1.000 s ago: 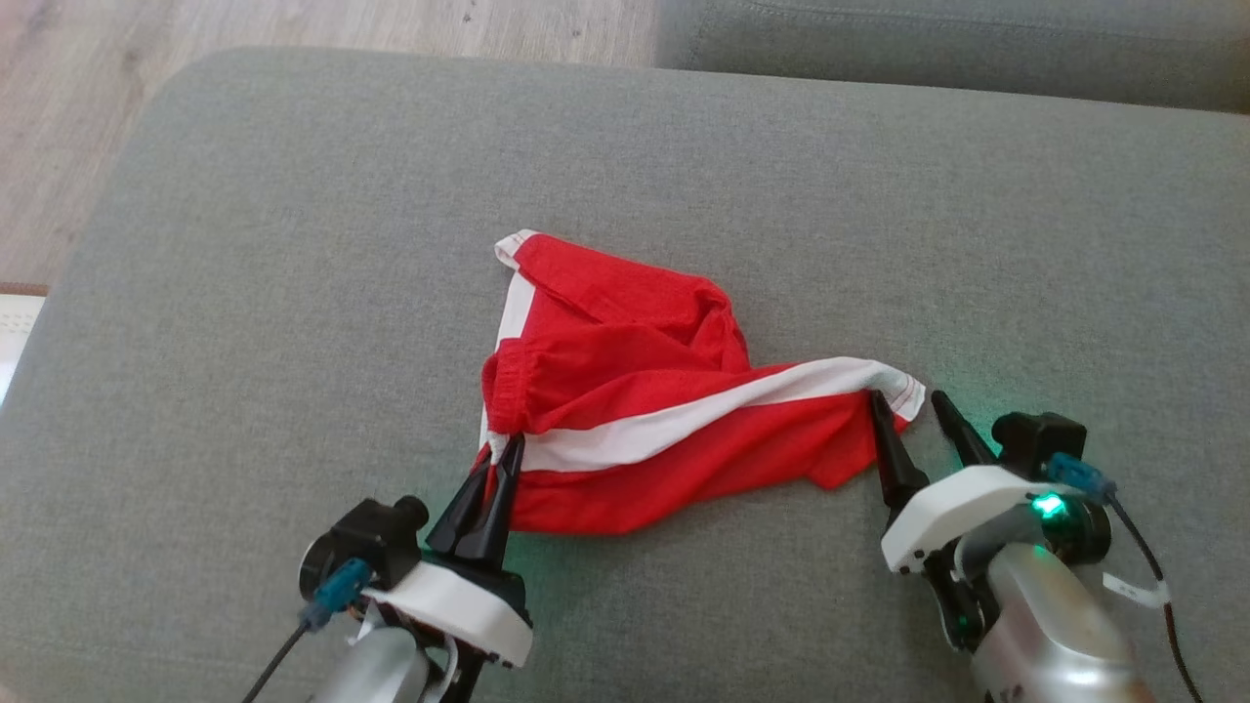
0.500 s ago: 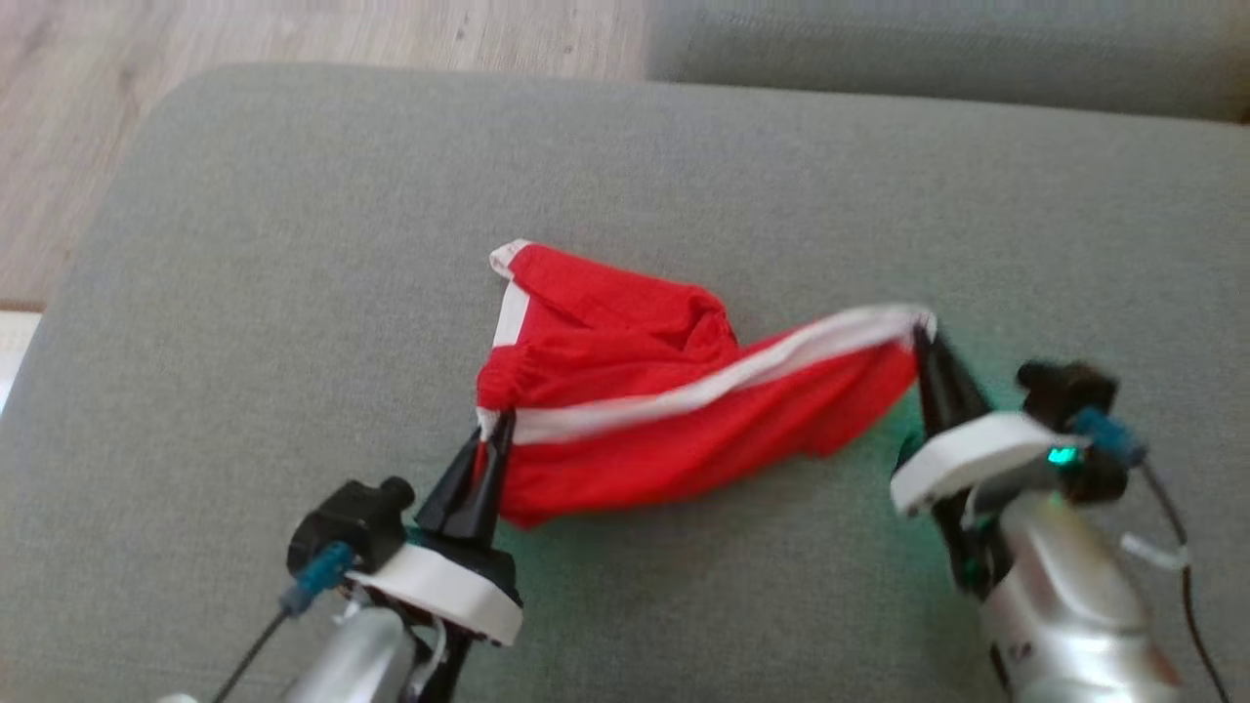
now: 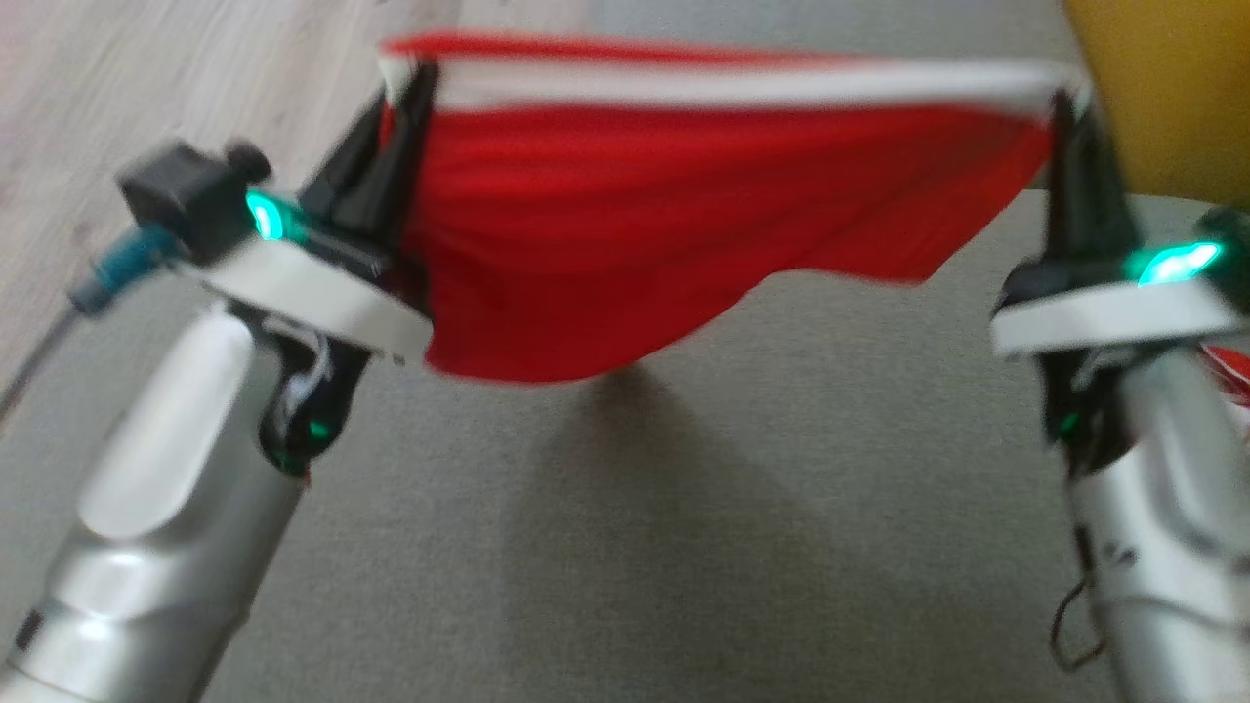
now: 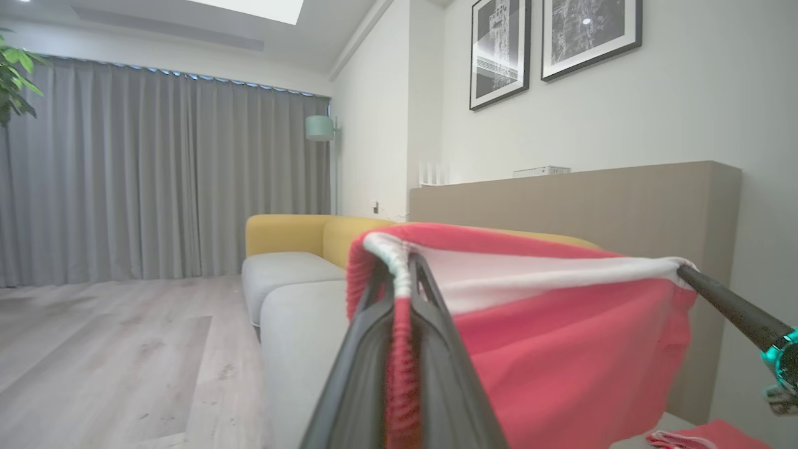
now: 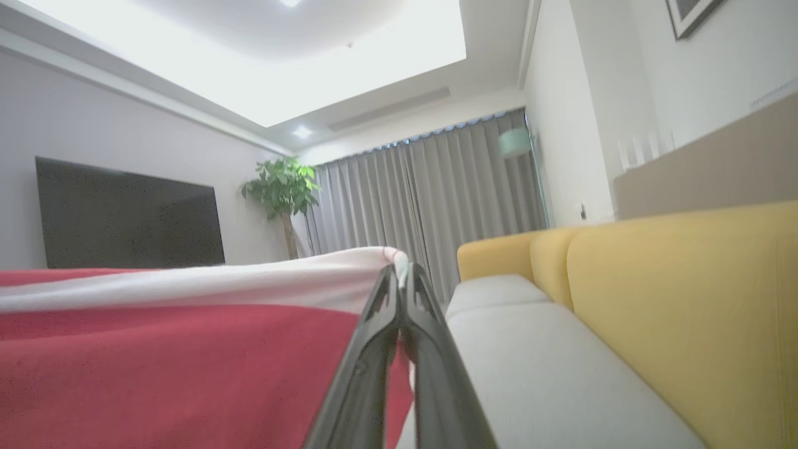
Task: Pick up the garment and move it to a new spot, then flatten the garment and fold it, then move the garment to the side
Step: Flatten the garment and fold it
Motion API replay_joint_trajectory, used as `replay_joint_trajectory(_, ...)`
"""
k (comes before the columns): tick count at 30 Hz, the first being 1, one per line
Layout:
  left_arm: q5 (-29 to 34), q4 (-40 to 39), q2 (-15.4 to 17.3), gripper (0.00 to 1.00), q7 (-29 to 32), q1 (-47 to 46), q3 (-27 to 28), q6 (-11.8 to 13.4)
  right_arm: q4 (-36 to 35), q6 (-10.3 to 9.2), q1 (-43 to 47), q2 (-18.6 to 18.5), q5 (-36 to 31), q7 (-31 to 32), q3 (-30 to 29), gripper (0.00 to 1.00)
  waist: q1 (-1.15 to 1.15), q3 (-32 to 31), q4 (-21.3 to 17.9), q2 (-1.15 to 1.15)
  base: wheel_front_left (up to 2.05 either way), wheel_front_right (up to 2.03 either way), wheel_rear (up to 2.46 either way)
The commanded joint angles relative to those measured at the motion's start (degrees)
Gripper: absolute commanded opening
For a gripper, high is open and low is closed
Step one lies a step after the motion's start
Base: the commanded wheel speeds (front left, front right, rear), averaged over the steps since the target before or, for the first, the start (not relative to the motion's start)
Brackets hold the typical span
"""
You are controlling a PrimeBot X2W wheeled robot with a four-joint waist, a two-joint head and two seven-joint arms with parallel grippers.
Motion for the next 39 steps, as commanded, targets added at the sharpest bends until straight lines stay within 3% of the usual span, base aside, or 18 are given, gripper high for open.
replay_joint_trajectory(1,-1.6,-2.2,1.9,0.0,1.8,-3.9,3.2,0.2,-3.4,-0.05,-4.3,-1.1,1.1,0.9,1.1,0.0,0.01,-0.5,-1.2,0.0,0.0,0.0,0.0)
replay_joint_trajectory(7,-6.8,-3.4,0.1,0.0,7.1,-7.0,4.8,1.6,-8.1,-0.05,-9.1,-4.4,2.2,6.1,2.1,0.0,0.01,1.8,-3.3,0.0,0.0,0.0,0.0)
replay_joint_trajectory(13,-6.3,-1.4,-0.8,0.0,6.3,-9.9,5.3,2.7,-7.2,-0.05,-14.8,-5.7,0.3,8.0,4.8,0.0,0.01,7.4,-5.7,0.0,0.0,0.0,0.0)
replay_joint_trajectory(19,-1.8,4.2,-1.7,0.0,-1.0,-17.8,6.2,2.4,0.4,-0.05,-27.2,-5.3,-3.8,3.1,7.3,0.0,0.01,14.3,-8.3,0.0,0.0,0.0,0.0)
replay_joint_trajectory(26,1.2,12.0,-4.8,0.0,-11.7,-25.9,7.8,1.5,8.4,-0.05,-37.5,-5.1,-7.9,-0.6,6.1,0.0,0.01,16.2,-8.5,0.0,0.0,0.0,0.0)
replay_joint_trajectory(31,0.7,15.7,-6.1,0.0,-13.0,-19.9,5.7,0.5,7.6,-0.05,-32.9,-4.5,-6.8,-0.8,6.2,0.0,0.01,15.9,-8.1,0.0,0.0,0.0,0.0)
replay_joint_trajectory(37,0.9,16.7,-8.9,0.0,-13.4,-1.2,8.5,0.2,3.6,-0.05,-15.2,-3.4,-4.1,-0.8,4.6,0.0,0.01,14.2,-8.7,0.0,0.0,0.0,0.0)
replay_joint_trajectory(39,4.0,15.7,-9.6,0.0,-13.4,5.9,8.4,0.2,2.1,-0.05,-8.6,-3.1,-3.2,-0.8,4.8,0.0,0.01,13.2,-9.1,0.0,0.0,0.0,0.0)
